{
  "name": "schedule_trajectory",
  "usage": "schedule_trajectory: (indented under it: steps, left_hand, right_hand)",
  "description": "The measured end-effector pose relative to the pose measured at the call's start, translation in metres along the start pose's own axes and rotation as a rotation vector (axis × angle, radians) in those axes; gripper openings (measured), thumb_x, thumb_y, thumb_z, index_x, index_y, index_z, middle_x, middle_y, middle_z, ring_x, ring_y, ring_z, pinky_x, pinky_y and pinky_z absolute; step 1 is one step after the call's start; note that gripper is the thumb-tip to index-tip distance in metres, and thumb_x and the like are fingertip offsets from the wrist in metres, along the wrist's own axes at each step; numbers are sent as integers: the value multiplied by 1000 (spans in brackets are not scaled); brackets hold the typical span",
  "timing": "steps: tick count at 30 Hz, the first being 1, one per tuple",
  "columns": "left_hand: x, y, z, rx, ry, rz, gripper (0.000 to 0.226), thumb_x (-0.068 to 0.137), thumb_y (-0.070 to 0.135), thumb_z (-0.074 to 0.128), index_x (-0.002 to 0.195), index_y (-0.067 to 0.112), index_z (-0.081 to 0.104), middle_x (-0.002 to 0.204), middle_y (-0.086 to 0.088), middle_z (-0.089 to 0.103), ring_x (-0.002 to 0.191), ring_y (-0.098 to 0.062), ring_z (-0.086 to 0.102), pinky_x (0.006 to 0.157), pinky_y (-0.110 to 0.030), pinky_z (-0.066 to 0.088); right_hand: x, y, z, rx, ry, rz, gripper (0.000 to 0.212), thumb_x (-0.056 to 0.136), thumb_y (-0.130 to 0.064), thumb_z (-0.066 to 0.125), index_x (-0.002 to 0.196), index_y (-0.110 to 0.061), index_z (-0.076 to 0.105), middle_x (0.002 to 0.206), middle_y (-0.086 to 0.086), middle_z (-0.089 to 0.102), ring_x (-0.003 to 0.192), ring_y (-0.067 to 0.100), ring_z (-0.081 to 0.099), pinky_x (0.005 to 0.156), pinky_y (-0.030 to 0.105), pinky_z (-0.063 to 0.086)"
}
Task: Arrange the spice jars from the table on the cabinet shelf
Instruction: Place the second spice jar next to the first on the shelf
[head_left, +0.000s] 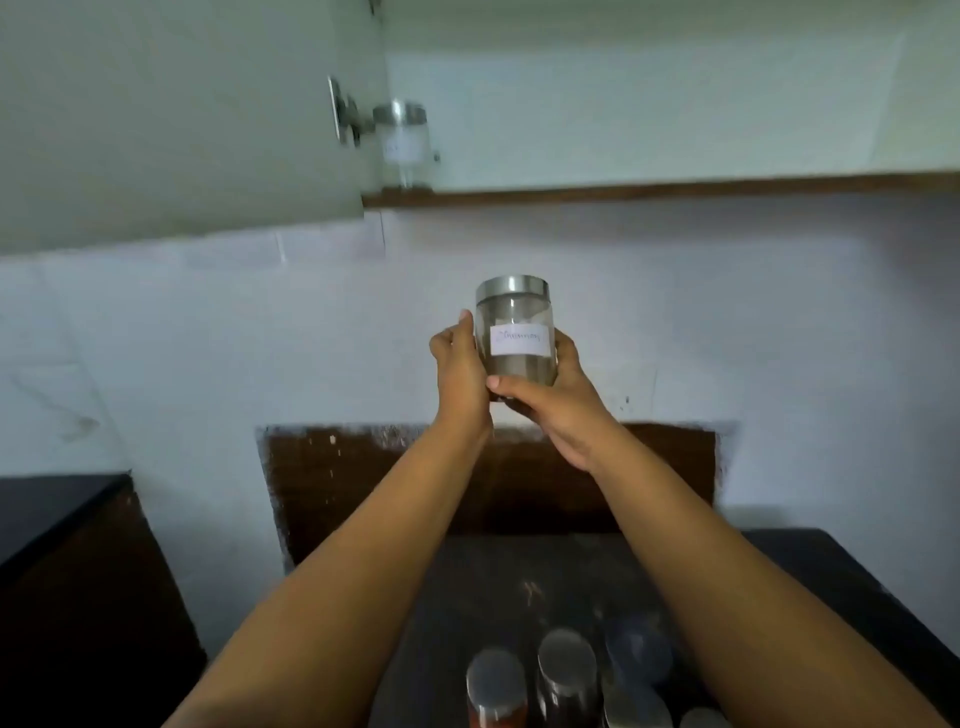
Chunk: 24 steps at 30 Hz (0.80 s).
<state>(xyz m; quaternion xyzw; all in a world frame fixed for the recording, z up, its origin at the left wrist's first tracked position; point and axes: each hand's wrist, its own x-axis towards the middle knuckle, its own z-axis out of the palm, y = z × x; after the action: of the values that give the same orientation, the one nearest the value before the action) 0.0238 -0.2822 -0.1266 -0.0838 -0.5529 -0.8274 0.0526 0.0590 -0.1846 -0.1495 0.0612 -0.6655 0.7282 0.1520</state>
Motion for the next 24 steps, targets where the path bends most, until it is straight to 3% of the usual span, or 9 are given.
schedule_trajectory:
  steps: [3, 6, 10, 13, 15, 18, 21, 24]
  left_hand:
    - [17, 47, 20, 6, -31, 181, 25, 101, 35, 42, 111, 14, 51, 98, 1, 58, 94, -16, 58, 85, -37, 53]
    - [38, 93, 36, -6, -34, 298, 20, 98, 26, 47, 107, 11, 58, 90, 4, 60, 86, -13, 58, 77, -32, 51]
    - [75, 134, 44, 56, -71, 388, 20, 95, 13, 49, 102, 18, 67, 105, -4, 68, 97, -20, 63, 83, -37, 56]
    - [110, 139, 41, 305, 1, 555, 32, 95, 4, 44, 113, 16, 68, 119, -2, 65, 111, -20, 59, 96, -33, 49]
    - [136, 125, 31, 732, 59, 754, 29, 97, 9, 44, 120, 8, 63, 125, -8, 61, 116, -24, 56, 97, -32, 44]
    - [169, 95, 10, 1329, 170, 942, 31, 98, 29, 45, 110, 7, 63, 111, -10, 63, 102, -28, 58, 89, -38, 45]
    - [185, 98, 12, 1318, 290, 988, 39, 98, 41, 45, 82, 10, 64, 81, -4, 64, 78, -24, 59, 83, -36, 47]
    - [207, 105, 16, 1199, 247, 851, 44, 96, 51, 46, 78, 13, 60, 81, 1, 59, 80, -17, 53, 66, -29, 40]
  right_hand:
    - [26, -35, 8, 38, 47, -138, 111, 45, -33, 89, 139, -37, 29, 125, -1, 58, 114, 20, 62, 100, 47, 50]
    - [53, -75, 17, 40, 44, -239, 108, 51, -29, 90, 139, -34, 28, 124, 1, 57, 112, 20, 61, 99, 46, 51]
    - [96, -126, 18, -48, 58, -371, 110, 52, -26, 92, 139, -33, 26, 128, 1, 56, 113, 18, 60, 97, 40, 52]
    - [133, -153, 13, -136, 149, -415, 104, 62, -25, 90, 139, -34, 21, 128, 1, 54, 110, 17, 59, 95, 35, 50]
    - [155, -162, 8, -268, 257, -426, 105, 65, -33, 87, 143, -30, 17, 131, 0, 52, 114, 19, 56, 96, 34, 48]
    - [184, -164, -3, -574, 275, -337, 103, 66, -46, 85, 142, -17, 21, 134, 3, 53, 120, 23, 54, 95, 34, 48]
    - [214, -161, -6, -946, 224, -125, 95, 61, -58, 83, 130, -10, 38, 126, 5, 56, 114, 24, 57, 88, 34, 50]
    - [244, -164, 4, -1019, 169, -19, 105, 48, -66, 81, 131, -13, 43, 126, 4, 57, 111, 24, 57, 94, 38, 50]
